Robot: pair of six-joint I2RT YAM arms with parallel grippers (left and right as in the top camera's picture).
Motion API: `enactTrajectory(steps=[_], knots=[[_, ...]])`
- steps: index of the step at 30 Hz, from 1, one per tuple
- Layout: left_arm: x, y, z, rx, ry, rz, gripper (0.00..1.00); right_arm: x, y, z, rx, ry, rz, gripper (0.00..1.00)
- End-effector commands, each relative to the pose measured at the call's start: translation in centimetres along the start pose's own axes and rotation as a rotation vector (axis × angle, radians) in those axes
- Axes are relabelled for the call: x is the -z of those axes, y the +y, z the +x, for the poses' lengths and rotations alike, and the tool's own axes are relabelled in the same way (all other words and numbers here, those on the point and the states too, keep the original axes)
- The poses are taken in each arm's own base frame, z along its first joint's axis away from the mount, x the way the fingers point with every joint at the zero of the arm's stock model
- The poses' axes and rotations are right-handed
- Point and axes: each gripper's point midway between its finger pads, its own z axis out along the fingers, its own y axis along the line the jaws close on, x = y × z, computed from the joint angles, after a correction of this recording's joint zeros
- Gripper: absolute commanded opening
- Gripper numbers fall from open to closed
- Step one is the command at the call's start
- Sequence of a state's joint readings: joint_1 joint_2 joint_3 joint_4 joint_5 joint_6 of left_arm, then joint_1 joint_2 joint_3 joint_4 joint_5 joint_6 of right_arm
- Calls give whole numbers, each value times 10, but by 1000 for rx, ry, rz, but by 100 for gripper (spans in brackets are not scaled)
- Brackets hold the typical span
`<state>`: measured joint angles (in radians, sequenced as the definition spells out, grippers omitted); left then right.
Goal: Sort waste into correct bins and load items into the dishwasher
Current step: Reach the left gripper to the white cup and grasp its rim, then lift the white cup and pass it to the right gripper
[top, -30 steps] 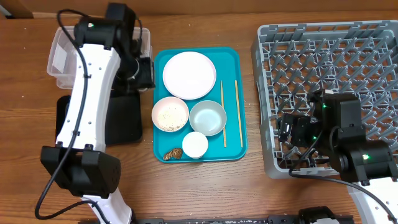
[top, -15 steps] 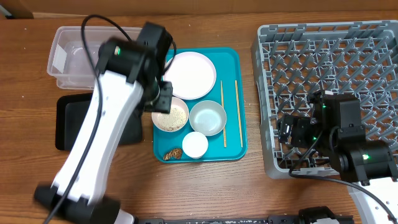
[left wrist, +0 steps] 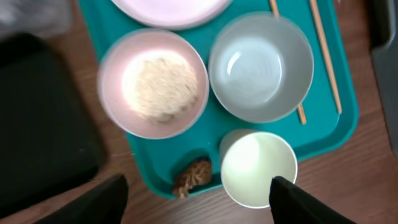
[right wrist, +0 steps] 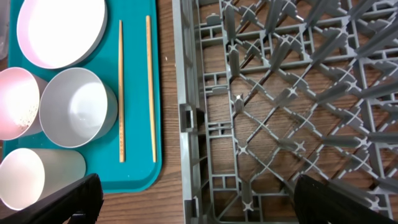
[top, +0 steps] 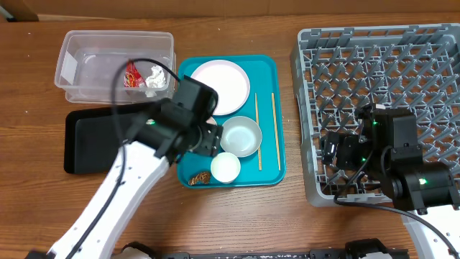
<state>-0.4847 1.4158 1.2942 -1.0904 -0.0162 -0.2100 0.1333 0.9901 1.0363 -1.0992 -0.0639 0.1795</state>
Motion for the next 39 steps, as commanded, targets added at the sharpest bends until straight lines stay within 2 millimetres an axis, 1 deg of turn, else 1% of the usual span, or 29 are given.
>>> enactTrajectory(steps=[1, 3, 5, 7, 10, 12, 15, 17, 19, 21, 23, 26, 28, 31, 33, 36, 38, 39], knots=[[-31, -17, 18, -61, 104, 94, 70, 11, 6, -10, 9, -46, -20, 100], [-46, -18, 26, -57, 165, 95, 65, 11, 6, -10, 9, -45, -20, 100], [-59, -19, 34, -54, 226, 98, 57, 11, 6, -10, 9, -46, -20, 100], [-70, -22, 40, -50, 274, 112, 51, 11, 6, -10, 9, -46, -20, 100], [-84, -28, 48, -39, 340, 145, 37, 11, 6, -10, 9, -46, -20, 100], [-91, -31, 53, -35, 373, 156, 32, 11, 6, -10, 9, -46, -20, 100], [-97, -30, 59, -32, 410, 150, 29, 11, 6, -10, 9, -46, -20, 100], [-99, -30, 60, -31, 414, 150, 27, 11, 6, -10, 9, -46, -19, 100], [-99, -30, 60, -31, 415, 149, 18, 11, 5, -11, 9, -48, -12, 100], [-99, -30, 60, -31, 415, 149, 13, 11, 4, -11, 9, -49, -8, 100], [-99, -30, 60, -30, 415, 149, 4, 11, 3, -11, 9, -49, -5, 100], [-98, -29, 60, -28, 419, 144, 4, 11, 3, -11, 9, -50, -5, 100], [-93, -26, 57, -19, 423, 139, 4, 11, 3, -11, 9, -50, -5, 100], [-77, -22, 42, 5, 407, 150, 4, 11, -1, -12, 7, -57, 20, 100], [-52, -28, 18, -26, 363, 243, 4, 13, -17, -17, -41, -85, 112, 100], [-19, -37, -15, -51, 270, 381, 4, 19, -44, -27, -188, -165, 261, 100], [-6, -39, -38, -38, 190, 449, 4, 23, -50, -37, -256, -226, 293, 100], [1, -41, -55, -31, 128, 498, 4, 23, -47, -46, -278, -259, 271, 100]])
